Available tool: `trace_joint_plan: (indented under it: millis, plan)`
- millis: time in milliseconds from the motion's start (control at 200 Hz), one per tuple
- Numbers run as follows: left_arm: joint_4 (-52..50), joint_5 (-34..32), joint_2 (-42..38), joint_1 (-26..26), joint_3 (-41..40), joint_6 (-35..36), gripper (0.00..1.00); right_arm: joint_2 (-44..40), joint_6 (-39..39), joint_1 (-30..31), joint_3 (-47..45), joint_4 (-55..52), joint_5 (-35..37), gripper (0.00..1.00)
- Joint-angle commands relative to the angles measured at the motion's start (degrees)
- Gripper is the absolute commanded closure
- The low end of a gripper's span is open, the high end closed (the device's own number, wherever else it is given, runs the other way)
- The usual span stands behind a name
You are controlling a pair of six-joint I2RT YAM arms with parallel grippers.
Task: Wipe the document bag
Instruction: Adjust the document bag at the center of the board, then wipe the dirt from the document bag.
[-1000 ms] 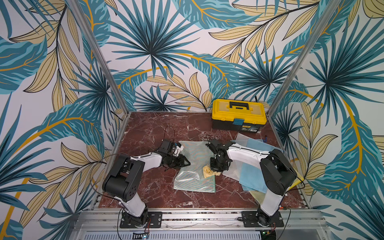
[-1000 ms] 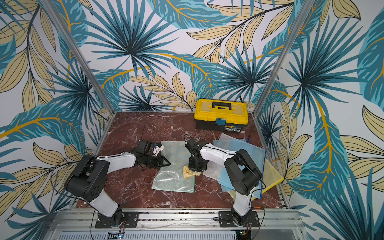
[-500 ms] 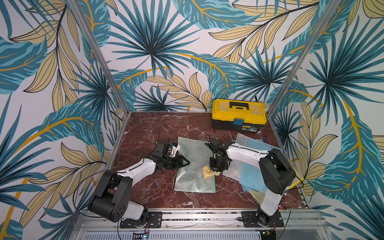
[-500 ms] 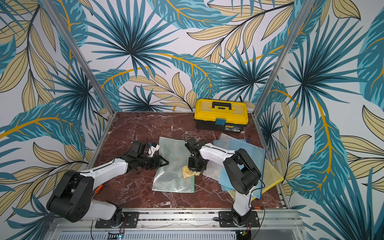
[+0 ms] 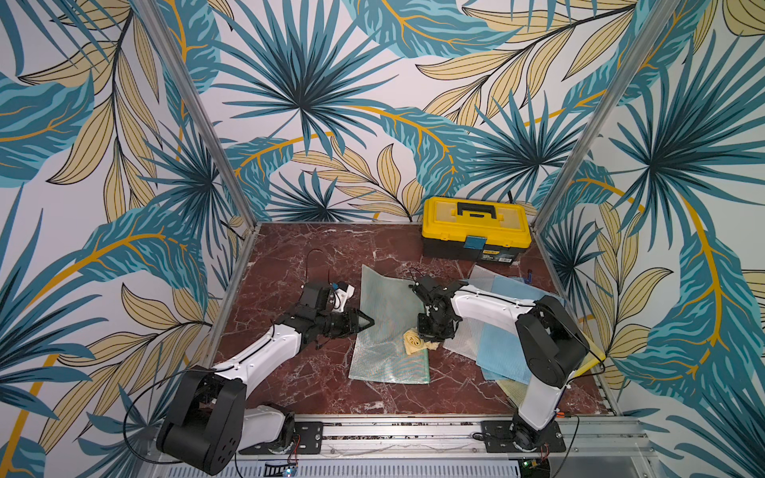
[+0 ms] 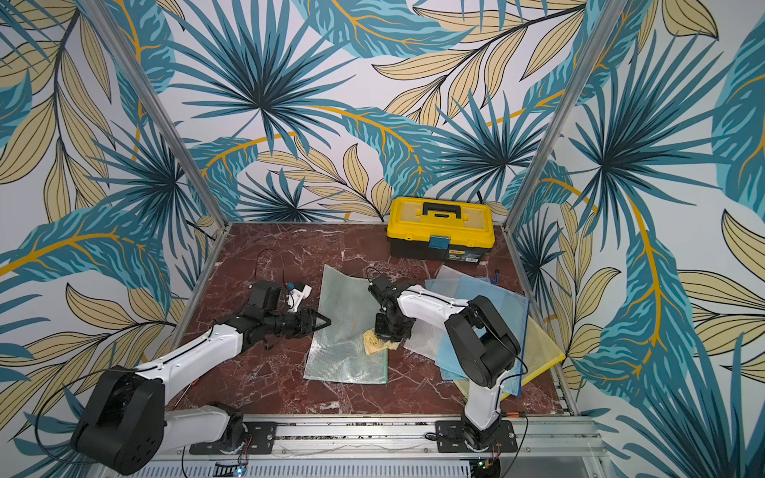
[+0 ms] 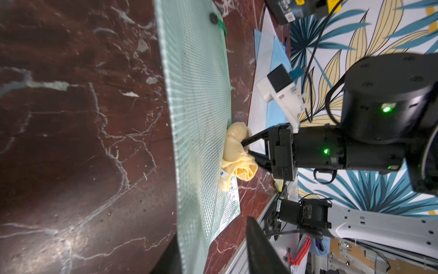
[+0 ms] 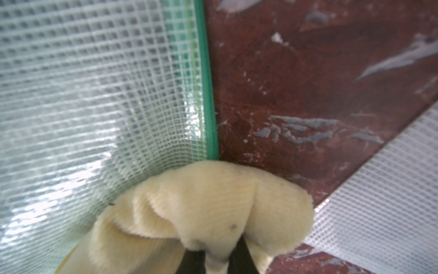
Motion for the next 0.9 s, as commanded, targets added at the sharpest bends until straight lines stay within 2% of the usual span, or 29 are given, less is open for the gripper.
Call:
trace_joint_plan:
  millis: [0, 160, 290, 436, 601, 696, 896]
  plan:
    - [0.2, -0.35, -0.52, -0.31, -0.5, 0.08, 0.68, 4.59, -0.97, 0.45, -2.88, 1.93, -0.57, 1.0]
    - [0.07, -2.71, -2.1, 0.49, -2.63, -1.0, 0.74, 4.08, -1.45, 0.39, -2.8, 0.58, 0.89, 1.0]
    - [-0.11, -7.04, 0.43, 0.59, -5.01, -2.47, 0.74, 4.32, -2.0, 0.4, -2.52, -0.84, 1.92, 1.0]
    - [-0.13, -10.0, 5.69, 0.21, -5.73, -3.02, 0.96, 3.54, -1.67, 0.42, -2.2, -1.96, 2.04, 1.0]
    - [-0.15, -12.38, 6.79, -0.42, -5.42, -3.8, 1.0, -0.69, -0.74, 1.35, 0.37, -1.53, 1.16, 1.0]
    - [-0.12, -12.78, 7.35, -1.22, -4.73, -3.73, 1.0, 1.39, -0.44, 3.67, 5.59, -0.55, -1.74, 1.0]
    - [-0.11, -13.6, 10.63, -3.83, -2.83, -4.08, 1.0, 15.43, -0.5, 9.15, 23.17, -4.65, -2.08, 1.0]
